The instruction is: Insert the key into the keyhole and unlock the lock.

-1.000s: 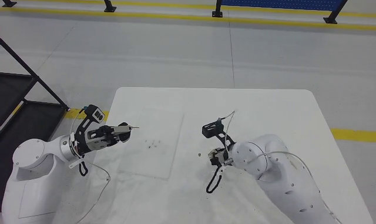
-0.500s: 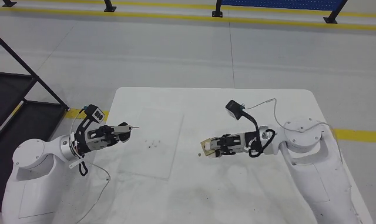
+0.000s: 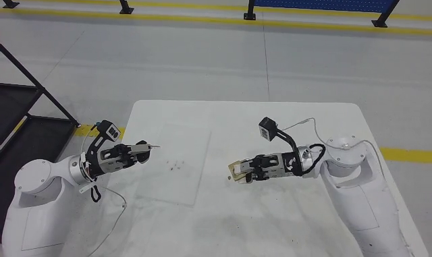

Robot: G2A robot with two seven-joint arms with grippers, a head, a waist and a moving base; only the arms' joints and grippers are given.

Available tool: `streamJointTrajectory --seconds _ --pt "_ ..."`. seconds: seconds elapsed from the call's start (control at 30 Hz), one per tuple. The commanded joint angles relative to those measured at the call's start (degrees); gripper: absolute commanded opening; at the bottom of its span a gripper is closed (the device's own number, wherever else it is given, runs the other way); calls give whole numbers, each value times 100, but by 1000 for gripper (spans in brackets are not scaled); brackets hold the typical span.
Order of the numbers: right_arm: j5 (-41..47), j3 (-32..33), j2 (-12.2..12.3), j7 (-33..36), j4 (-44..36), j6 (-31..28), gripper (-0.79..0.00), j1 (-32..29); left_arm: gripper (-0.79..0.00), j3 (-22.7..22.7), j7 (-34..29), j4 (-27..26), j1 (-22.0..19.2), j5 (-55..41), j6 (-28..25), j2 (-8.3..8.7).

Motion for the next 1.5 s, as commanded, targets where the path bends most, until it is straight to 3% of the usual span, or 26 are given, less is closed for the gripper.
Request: streamJointTrajectory --seconds 0.0,0.37,0.7,1.1,1.47 --pt "224 50 -17 -619 21 -254 -785 -160 -785 0 0 0 0 0 0 0" --pt "848 -144 -106 -2366 -44 -1528 -785 -964 -785 0 0 0 0 0 0 0" --pt "1218 -34 -100 -2685 59 -1966 -785 -1137 -785 0 0 0 0 0 0 0" --pt "1244 36 -88 -2717 70 -2026 -785 -1166 -785 -2 55 4 2 15 -16 -1" --pt "321 -145 -61 -3377 -132 -2021 -785 -1398 -785 802 348 -240 36 87 -901 -39"
